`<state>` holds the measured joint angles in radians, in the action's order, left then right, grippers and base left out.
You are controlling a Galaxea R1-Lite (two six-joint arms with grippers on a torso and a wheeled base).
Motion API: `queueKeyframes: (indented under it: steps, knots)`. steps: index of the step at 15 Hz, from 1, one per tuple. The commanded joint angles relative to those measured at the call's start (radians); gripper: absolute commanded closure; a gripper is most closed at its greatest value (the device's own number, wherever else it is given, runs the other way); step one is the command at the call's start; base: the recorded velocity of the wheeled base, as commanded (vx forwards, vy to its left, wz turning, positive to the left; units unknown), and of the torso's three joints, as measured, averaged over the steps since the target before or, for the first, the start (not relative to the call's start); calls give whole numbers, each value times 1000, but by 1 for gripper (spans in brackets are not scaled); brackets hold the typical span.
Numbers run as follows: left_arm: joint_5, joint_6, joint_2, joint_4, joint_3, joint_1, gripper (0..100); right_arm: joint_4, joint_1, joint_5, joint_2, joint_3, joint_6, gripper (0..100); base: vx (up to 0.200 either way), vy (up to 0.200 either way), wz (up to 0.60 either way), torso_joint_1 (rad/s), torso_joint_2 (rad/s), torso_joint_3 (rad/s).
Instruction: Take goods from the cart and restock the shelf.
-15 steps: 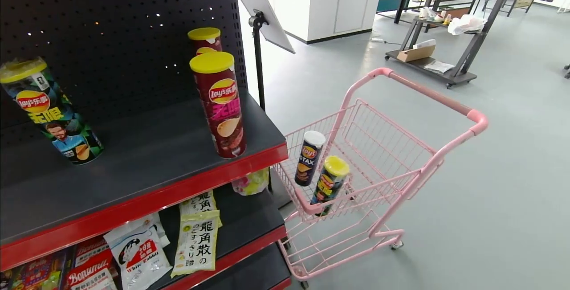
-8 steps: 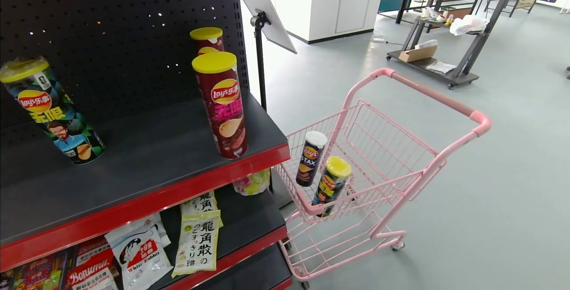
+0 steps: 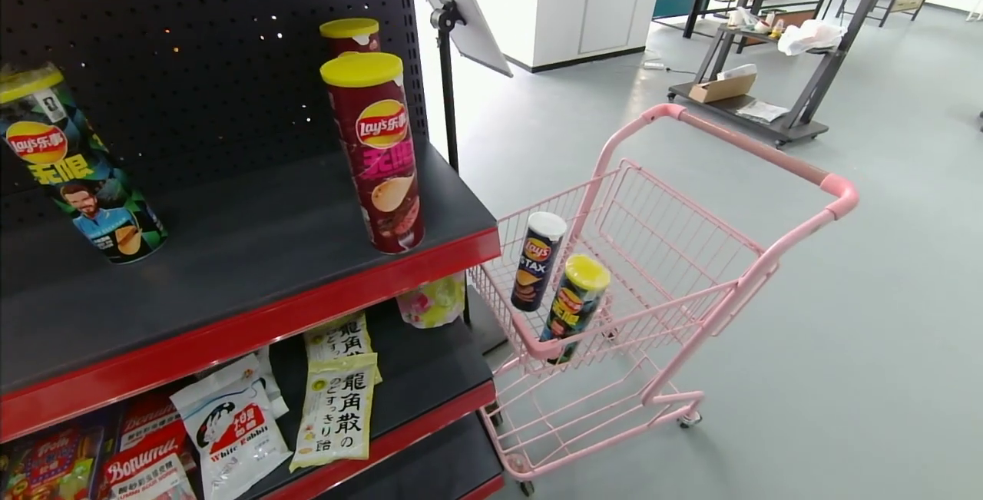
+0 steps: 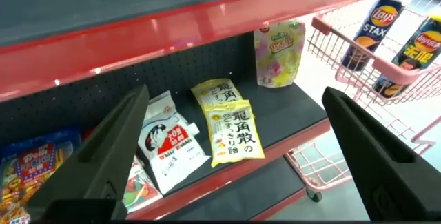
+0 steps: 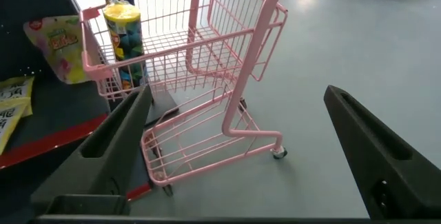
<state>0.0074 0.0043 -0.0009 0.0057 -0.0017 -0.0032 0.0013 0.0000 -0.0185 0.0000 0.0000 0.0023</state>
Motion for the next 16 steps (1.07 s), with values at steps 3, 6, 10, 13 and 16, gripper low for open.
queueKeyframes:
  steps: [3,6,10,13,16]
  knots:
    - [0,-1,1,0,0,0,0,0,0,0,0,0,-1,0,0,0,0,-194,489,299]
    - [0,0,1,0,0,0,0,0,0,0,0,0,-1,0,0,0,0,-198,549,352]
    - [0,-1,1,0,0,0,0,0,0,0,0,0,-5,0,0,0,0,-181,535,348]
    - [0,-1,1,0,0,0,0,0,2,5,0,0,-8,0,0,0,0,-123,393,271]
    - [0,-1,1,0,0,0,0,-9,3,20,49,-17,-8,0,0,0,0,-27,90,63]
